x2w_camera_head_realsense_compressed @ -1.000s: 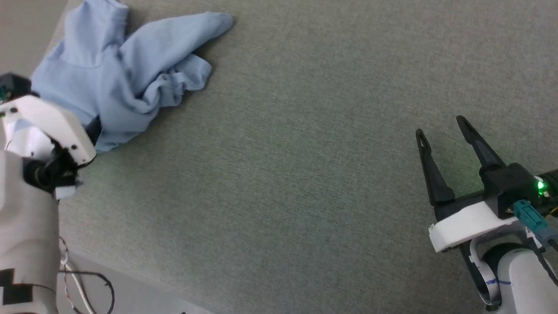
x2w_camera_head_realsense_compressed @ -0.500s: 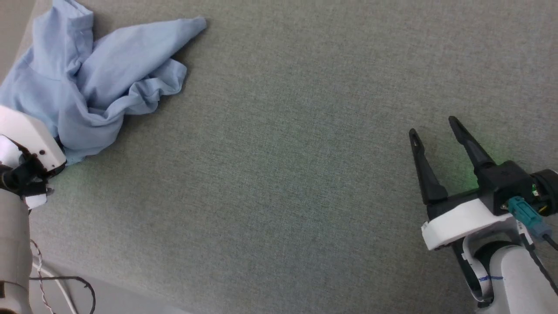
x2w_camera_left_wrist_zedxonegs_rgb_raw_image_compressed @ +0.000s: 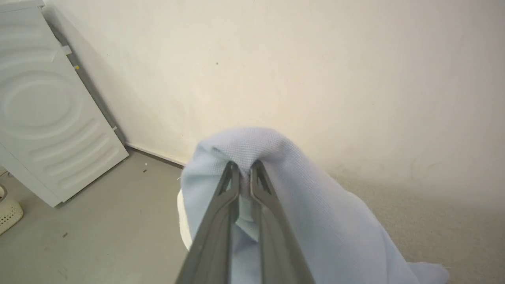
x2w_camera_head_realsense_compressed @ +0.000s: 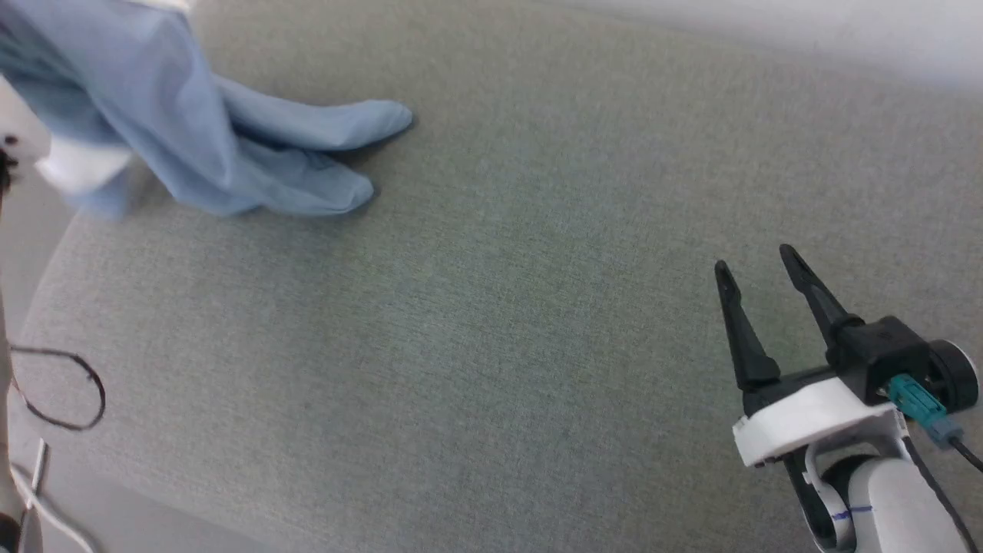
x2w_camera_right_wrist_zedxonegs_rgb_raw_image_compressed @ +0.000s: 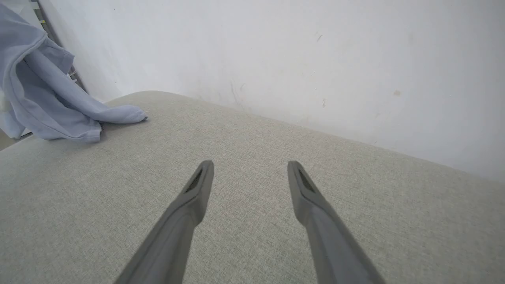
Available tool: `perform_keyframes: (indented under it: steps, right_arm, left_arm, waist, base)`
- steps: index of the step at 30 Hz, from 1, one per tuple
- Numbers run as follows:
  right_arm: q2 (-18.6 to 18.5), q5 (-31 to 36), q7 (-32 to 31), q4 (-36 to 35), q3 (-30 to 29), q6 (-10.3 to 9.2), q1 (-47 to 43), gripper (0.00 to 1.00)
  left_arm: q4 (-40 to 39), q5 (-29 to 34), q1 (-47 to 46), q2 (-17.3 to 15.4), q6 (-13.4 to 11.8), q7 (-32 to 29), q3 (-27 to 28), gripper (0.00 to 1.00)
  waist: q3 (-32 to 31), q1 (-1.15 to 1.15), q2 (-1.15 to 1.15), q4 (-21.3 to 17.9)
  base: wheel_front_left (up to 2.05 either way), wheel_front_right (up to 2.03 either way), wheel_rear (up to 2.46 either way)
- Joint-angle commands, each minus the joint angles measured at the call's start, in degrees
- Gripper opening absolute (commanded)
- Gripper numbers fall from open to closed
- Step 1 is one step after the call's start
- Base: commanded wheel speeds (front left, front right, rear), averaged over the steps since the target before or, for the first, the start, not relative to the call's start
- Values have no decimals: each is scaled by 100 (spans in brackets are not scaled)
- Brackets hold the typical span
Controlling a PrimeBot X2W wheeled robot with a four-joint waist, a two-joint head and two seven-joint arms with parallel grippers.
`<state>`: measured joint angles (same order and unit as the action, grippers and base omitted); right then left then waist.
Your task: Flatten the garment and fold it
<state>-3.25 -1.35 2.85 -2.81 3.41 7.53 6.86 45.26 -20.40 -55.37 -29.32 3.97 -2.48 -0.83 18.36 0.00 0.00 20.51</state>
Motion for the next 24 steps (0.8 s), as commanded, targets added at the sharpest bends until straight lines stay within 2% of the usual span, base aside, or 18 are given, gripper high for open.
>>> perform_keyframes:
  steps: [1,5,11,16,17,24]
  right_arm:
    - [20,-52,90,28,-101,-4,-97,100]
    - [32,-118,163,23,-203,-4,-189,100]
    - [35,-382,287,-8,-275,-4,-377,100]
    - [36,-478,255,-78,-294,-4,-588,100]
    - [36,-478,255,-78,-294,-4,-588,100]
    - [36,-526,158,-152,-425,-4,-827,100]
  left_arm:
    - [-139,120,-217,40,46,193,-134,0]
    - [-320,228,-443,140,100,395,-329,0]
    - [-835,292,-602,462,171,606,-656,0]
    - [-1551,101,-265,841,230,368,-922,0]
    - [-1551,101,-265,841,230,368,-922,0]
    - [-2416,-334,331,1435,257,-115,-1227,0]
  waist:
    - [-608,0,0,31]
    - [-853,0,0,-76]
    - [-1327,0,0,-540]
    - [-1620,0,0,-1264]
    - [-1620,0,0,-1264]
    - [-1776,0,0,-2165]
  base:
    - [0,0,0]
    - [0,0,0]
    - [0,0,0]
    - [0,0,0]
    - [0,0,0]
    - [0,0,0]
